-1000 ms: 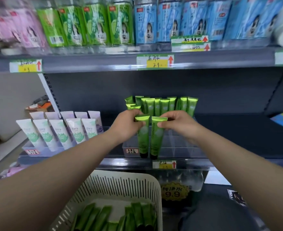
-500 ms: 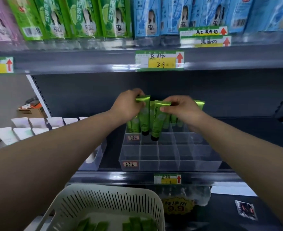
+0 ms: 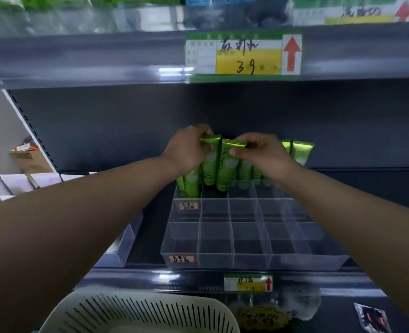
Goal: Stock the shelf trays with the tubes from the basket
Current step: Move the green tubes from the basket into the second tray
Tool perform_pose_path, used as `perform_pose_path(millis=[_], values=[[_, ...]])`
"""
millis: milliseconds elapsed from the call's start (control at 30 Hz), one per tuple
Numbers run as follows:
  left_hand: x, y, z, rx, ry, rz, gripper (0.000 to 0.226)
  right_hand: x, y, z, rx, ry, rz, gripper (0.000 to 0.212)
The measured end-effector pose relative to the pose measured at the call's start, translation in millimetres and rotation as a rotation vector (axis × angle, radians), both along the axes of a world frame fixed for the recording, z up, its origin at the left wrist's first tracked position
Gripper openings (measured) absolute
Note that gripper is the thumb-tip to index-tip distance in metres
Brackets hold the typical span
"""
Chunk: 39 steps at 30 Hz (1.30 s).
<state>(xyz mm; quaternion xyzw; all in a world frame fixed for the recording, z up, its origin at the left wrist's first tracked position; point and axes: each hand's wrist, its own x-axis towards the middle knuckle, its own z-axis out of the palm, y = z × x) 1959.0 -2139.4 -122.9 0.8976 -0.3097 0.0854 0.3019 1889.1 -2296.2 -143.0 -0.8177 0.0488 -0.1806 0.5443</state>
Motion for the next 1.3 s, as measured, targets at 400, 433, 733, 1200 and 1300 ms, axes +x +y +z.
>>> perform_pose_path(millis=[400, 433, 733, 1200, 1300], values=[[15, -9, -33, 0.142, -0.014, 0.0, 0.026, 23, 2, -32, -0.058, 0.044, 0.031, 0.009], [16, -10, -35, 0.154, -0.015, -0.004, 0.027, 23, 3, -34, -0.077, 0.051, 0.032, 0.009], [18, -8, -42, 0.261, -0.058, -0.02, 0.027, 25, 8, -39, -0.142, 0.071, 0.025, 0.009], [1, 2, -19, 0.325, -0.131, -0.024, 0.041, 15, 13, -24, -0.374, 0.063, -0.036, 0.032], [-8, 9, -13, 0.371, -0.158, -0.022, 0.042, 2, 18, -17, -0.558, 0.071, -0.019, 0.043]])
